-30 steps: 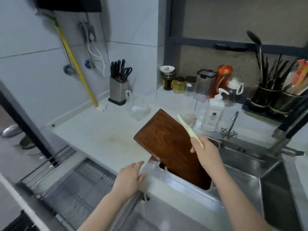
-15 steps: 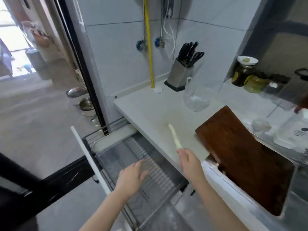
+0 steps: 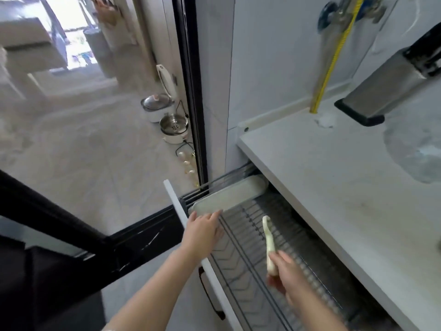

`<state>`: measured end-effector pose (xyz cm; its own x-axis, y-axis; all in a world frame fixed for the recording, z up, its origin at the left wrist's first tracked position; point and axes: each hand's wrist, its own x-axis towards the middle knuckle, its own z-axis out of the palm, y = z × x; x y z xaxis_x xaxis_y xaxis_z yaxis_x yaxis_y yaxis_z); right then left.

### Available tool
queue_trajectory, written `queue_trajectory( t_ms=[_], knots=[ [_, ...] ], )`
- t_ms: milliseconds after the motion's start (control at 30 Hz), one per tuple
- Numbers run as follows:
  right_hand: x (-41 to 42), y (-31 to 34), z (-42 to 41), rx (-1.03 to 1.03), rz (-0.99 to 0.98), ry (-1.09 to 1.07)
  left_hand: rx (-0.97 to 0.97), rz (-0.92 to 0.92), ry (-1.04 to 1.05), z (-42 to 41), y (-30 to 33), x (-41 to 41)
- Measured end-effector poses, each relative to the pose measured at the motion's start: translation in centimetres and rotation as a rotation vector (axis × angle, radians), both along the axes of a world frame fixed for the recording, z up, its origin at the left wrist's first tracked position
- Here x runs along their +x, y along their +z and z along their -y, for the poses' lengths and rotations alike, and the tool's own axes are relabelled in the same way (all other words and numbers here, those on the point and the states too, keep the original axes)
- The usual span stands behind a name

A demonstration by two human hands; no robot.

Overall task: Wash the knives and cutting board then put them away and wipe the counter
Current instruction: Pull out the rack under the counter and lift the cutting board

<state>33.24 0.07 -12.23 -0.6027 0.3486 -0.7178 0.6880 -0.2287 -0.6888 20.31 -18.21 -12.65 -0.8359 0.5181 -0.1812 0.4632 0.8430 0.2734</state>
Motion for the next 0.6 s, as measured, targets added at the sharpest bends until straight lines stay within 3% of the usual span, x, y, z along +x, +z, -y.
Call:
queue_trajectory(
  t_ms=[100,233,600],
  knots=[
    [-5.5,-2.9,1.8,-0.123,0.022,-0.030,0.032,-0.068,-0.050,1.8,-2.1,-5.4],
    [-12.1,-6.9,3.1,-0.065,0.020,0.046,0.060,-0.076,-0.034,3.2,-4.6,-10.6],
    [-25.5,-20.0,5.0,-0.021,0.068,0.018,0.181,-0.348,-0.018,3.7,-10.4,-11.6]
  ],
)
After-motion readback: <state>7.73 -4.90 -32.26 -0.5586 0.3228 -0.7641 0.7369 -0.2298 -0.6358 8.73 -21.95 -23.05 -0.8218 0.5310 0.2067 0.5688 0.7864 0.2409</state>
